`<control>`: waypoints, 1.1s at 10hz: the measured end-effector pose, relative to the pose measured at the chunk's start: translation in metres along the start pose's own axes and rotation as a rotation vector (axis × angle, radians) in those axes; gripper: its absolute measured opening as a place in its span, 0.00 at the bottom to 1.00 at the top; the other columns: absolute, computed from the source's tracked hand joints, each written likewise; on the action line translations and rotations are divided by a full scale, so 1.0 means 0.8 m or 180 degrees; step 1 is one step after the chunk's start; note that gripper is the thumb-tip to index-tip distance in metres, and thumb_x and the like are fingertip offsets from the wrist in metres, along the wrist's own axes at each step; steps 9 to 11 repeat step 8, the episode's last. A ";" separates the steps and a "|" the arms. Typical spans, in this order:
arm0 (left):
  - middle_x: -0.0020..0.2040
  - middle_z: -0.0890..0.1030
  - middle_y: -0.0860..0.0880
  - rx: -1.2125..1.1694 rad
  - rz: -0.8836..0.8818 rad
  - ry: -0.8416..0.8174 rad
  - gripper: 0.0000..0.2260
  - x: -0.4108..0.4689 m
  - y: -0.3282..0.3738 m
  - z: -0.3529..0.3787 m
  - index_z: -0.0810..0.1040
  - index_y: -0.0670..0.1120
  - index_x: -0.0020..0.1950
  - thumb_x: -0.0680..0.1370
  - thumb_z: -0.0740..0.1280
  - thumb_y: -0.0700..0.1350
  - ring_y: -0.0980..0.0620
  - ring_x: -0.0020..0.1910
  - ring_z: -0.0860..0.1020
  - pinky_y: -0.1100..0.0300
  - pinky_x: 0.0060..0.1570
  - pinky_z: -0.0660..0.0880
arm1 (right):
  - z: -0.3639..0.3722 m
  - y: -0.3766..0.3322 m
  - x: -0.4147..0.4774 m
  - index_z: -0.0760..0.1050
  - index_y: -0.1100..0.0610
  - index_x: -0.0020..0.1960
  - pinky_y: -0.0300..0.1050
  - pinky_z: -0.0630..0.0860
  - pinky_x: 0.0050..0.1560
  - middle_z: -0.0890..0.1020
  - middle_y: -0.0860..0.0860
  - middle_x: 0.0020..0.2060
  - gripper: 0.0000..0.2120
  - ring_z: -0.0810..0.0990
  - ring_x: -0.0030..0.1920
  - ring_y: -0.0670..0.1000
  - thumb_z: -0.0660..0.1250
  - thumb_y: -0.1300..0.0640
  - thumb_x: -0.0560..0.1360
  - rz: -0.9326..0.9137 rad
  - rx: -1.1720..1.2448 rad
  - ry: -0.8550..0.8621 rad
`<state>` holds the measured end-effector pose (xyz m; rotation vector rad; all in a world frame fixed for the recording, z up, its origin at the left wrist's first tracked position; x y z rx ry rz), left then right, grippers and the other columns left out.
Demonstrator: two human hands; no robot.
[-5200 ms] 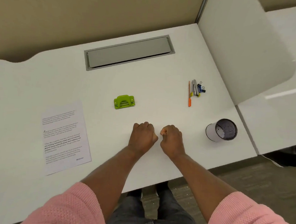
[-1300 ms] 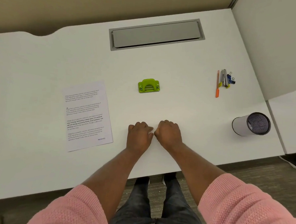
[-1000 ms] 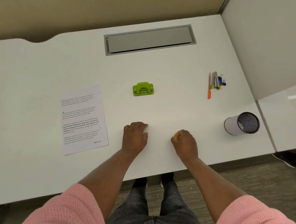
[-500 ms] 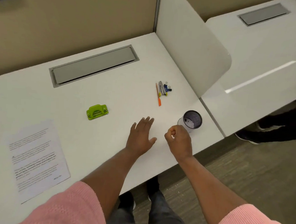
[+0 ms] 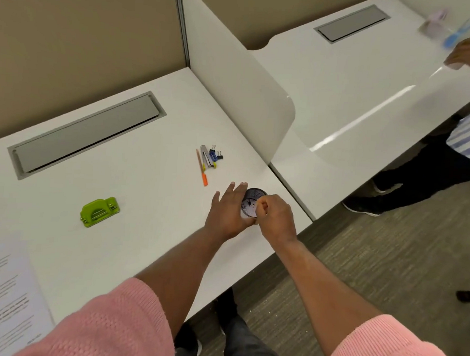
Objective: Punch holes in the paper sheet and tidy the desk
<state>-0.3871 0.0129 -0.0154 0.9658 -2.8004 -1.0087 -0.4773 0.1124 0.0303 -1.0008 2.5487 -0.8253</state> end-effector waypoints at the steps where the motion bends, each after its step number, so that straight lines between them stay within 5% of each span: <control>1: 0.79 0.62 0.53 0.0021 0.0010 -0.0006 0.42 0.001 -0.001 0.002 0.57 0.52 0.79 0.71 0.70 0.65 0.51 0.80 0.53 0.43 0.76 0.50 | 0.001 0.002 0.005 0.79 0.56 0.44 0.54 0.79 0.46 0.80 0.51 0.39 0.06 0.79 0.40 0.53 0.65 0.60 0.78 -0.0122 -0.0070 -0.0035; 4: 0.79 0.63 0.54 0.0031 0.0040 0.0008 0.40 -0.005 -0.005 0.001 0.58 0.52 0.78 0.72 0.69 0.64 0.52 0.80 0.52 0.43 0.77 0.49 | -0.004 0.002 0.010 0.71 0.47 0.37 0.51 0.75 0.49 0.77 0.43 0.33 0.13 0.73 0.34 0.44 0.73 0.59 0.72 -0.0224 -0.0269 0.0147; 6: 0.79 0.63 0.54 0.0040 0.0088 0.0038 0.39 -0.008 -0.007 0.003 0.58 0.52 0.78 0.73 0.68 0.64 0.52 0.80 0.52 0.42 0.77 0.49 | 0.006 -0.006 0.010 0.79 0.49 0.44 0.48 0.70 0.51 0.81 0.43 0.36 0.03 0.77 0.36 0.45 0.69 0.57 0.74 -0.0482 -0.0411 0.0206; 7: 0.79 0.63 0.54 0.0004 0.0096 0.0086 0.39 -0.010 -0.011 0.002 0.58 0.52 0.78 0.73 0.67 0.64 0.53 0.80 0.52 0.42 0.77 0.48 | 0.008 -0.013 0.006 0.81 0.50 0.46 0.47 0.68 0.52 0.83 0.45 0.41 0.06 0.80 0.41 0.47 0.67 0.58 0.75 -0.0625 -0.0454 0.0226; 8: 0.79 0.62 0.53 0.0123 0.0068 0.0170 0.39 -0.015 -0.017 -0.004 0.57 0.52 0.79 0.73 0.63 0.68 0.53 0.80 0.52 0.43 0.77 0.47 | 0.013 -0.023 0.002 0.81 0.54 0.60 0.48 0.67 0.64 0.81 0.50 0.62 0.17 0.76 0.61 0.49 0.65 0.62 0.72 -0.0727 -0.0496 0.0202; 11: 0.79 0.62 0.53 0.0123 0.0068 0.0170 0.39 -0.015 -0.017 -0.004 0.57 0.52 0.79 0.73 0.63 0.68 0.53 0.80 0.52 0.43 0.77 0.47 | 0.013 -0.023 0.002 0.81 0.54 0.60 0.48 0.67 0.64 0.81 0.50 0.62 0.17 0.76 0.61 0.49 0.65 0.62 0.72 -0.0727 -0.0496 0.0202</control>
Point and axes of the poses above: each hand's wrist, its own x-axis towards the middle knuckle, its own z-axis out of the palm, y = z × x, the point moved 10 cm from there along x, towards the middle knuckle
